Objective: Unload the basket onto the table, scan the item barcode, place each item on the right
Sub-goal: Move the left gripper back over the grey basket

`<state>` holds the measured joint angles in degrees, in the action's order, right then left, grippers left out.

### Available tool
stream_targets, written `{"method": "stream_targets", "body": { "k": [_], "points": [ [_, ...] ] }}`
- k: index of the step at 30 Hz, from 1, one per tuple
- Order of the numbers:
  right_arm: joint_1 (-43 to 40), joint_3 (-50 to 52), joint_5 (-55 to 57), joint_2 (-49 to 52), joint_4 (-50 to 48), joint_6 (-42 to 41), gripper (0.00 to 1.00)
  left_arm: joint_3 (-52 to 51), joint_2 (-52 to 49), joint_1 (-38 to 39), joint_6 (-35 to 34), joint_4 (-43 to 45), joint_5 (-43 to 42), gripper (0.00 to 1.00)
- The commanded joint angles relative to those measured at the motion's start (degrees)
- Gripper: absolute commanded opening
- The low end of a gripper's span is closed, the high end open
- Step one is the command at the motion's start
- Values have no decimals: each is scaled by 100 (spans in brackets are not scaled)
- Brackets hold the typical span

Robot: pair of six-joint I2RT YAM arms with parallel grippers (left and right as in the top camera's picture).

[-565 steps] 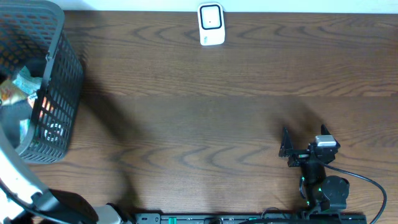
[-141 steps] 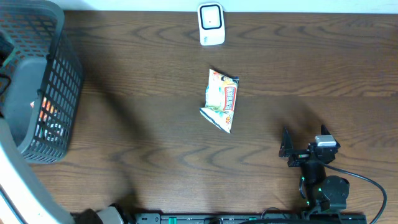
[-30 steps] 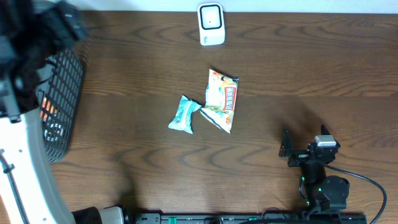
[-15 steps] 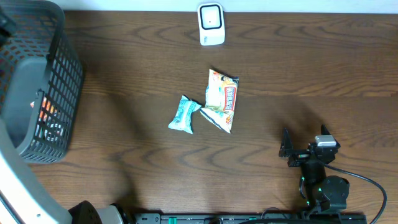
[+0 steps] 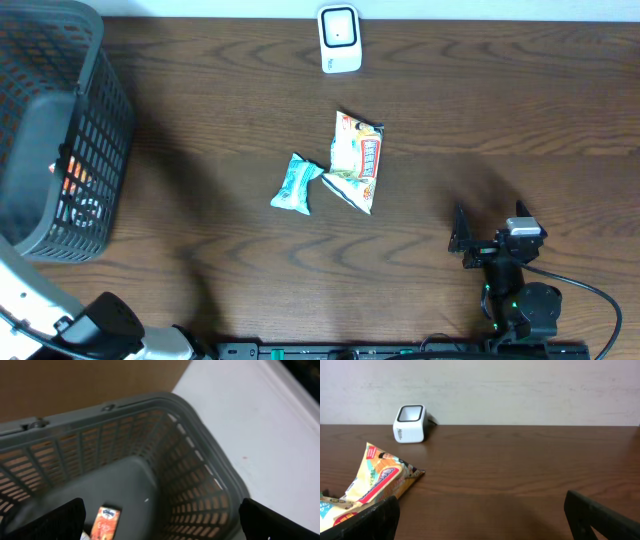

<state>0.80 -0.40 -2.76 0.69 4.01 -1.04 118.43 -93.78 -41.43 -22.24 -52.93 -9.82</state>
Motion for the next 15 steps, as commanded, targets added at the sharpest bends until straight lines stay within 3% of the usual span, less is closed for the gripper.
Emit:
{"method": "stream_targets", "body": {
  "k": [1, 7, 15],
  "points": [
    [-44, 4, 24, -37, 26, -61, 99, 59, -155, -160, -81, -20, 400, 96],
    [-44, 4, 24, -37, 26, -63, 99, -4, -474, -227, -59, -334, 1259, 96],
    [-44, 4, 24, -37, 26, -63, 99, -205, -953, -227, 361, -358, 1362, 96]
  ]
}}
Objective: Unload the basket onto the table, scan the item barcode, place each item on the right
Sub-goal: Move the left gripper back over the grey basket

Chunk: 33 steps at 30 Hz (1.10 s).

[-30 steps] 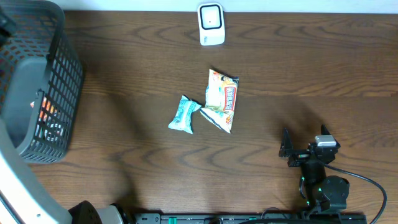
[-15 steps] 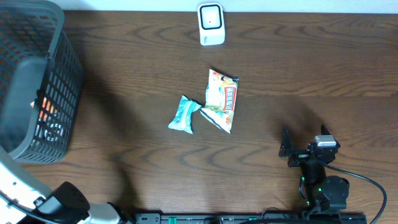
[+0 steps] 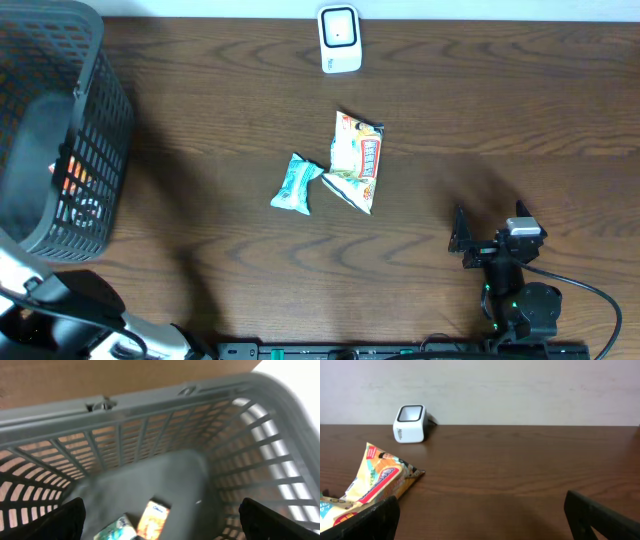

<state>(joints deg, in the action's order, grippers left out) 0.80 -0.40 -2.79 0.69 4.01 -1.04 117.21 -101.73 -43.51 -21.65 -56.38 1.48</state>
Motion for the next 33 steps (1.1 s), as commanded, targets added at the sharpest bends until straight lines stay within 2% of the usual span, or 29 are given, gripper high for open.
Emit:
{"method": "stream_targets", "body": {
  "k": [1, 5, 33],
  "points": [
    [-44, 4, 26, -37, 26, -61, 99, -92, -197, -20, 319, -33, 352, 96],
    [-44, 4, 26, -37, 26, -61, 99, -157, -275, -20, 317, -55, 715, 96],
    [-44, 4, 26, -37, 26, -61, 99, -267, -459, -20, 319, -68, 713, 96]
  ]
}}
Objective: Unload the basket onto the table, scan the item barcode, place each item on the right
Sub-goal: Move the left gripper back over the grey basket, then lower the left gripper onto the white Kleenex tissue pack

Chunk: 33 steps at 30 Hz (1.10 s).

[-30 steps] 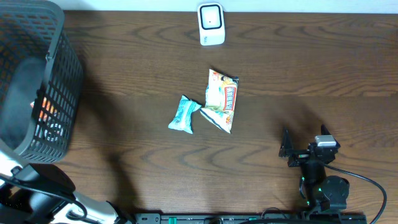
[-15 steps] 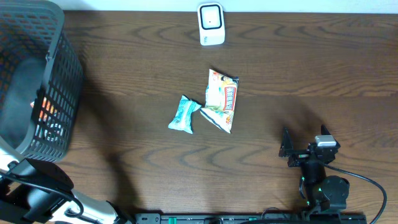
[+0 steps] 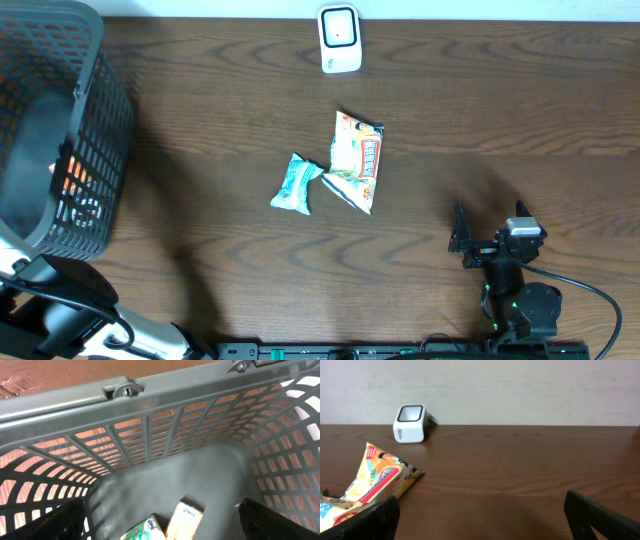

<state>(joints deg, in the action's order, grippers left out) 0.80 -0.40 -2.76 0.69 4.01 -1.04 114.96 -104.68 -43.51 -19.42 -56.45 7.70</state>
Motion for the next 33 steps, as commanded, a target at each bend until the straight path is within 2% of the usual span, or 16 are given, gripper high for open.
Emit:
{"method": "stream_targets", "body": {
  "k": [1, 9, 17, 27, 33],
  "points": [
    [-44, 4, 24, -37, 26, -63, 99, -42, -195, -20, 96, -107, 90, 96],
    [-44, 4, 24, -37, 26, -63, 99, -44, -542, -17, 94, -490, -7, 96],
    [-44, 4, 24, -37, 26, -63, 99, -44, -763, 15, 118, -909, -1071, 96],
    [-44, 4, 24, -37, 26, -61, 99, -48, -1016, 72, 1731, -1746, -815, 96],
    [-44, 4, 24, -37, 26, -63, 99, -455, -1215, 85, 2063, -1849, -839, 95]
  ]
}}
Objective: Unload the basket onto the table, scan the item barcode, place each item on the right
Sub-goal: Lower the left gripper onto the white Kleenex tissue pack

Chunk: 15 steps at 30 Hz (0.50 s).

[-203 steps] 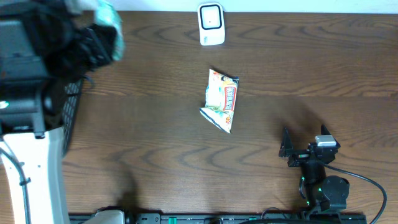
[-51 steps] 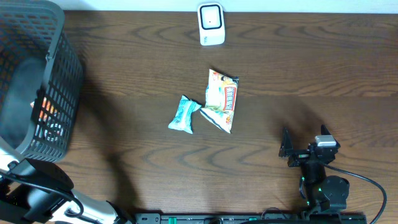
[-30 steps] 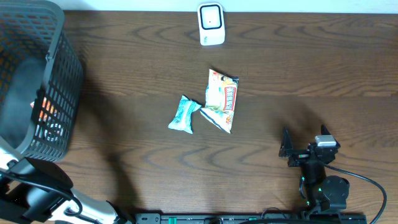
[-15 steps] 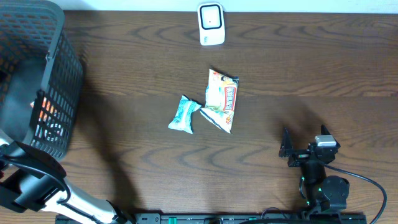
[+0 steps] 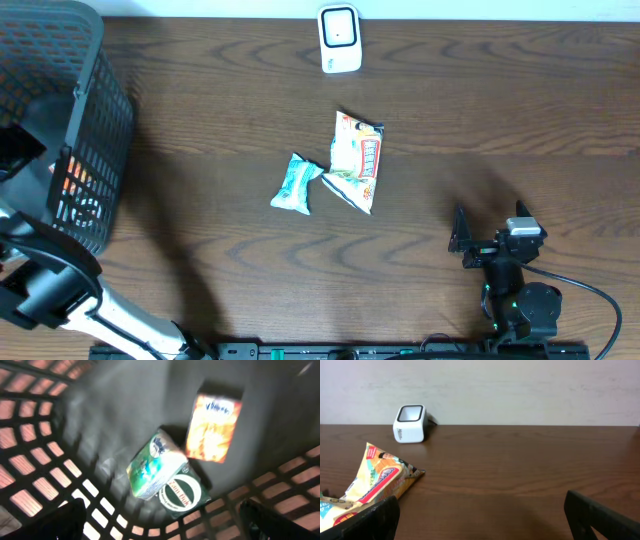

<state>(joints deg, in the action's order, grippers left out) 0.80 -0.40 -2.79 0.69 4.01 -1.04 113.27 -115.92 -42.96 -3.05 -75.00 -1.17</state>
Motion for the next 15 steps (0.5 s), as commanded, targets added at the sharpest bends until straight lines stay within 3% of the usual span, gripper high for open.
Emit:
{"method": "stream_targets", "body": {
  "k": [1, 15],
  "points": [
    [-44, 4, 26, -37, 26, -61, 99, -411, -92, 35, 481, 52, 50, 95],
    [-44, 4, 26, -37, 26, -61, 99, -1646, -92, 39, 883, 1019, 214, 89]
  ]
}}
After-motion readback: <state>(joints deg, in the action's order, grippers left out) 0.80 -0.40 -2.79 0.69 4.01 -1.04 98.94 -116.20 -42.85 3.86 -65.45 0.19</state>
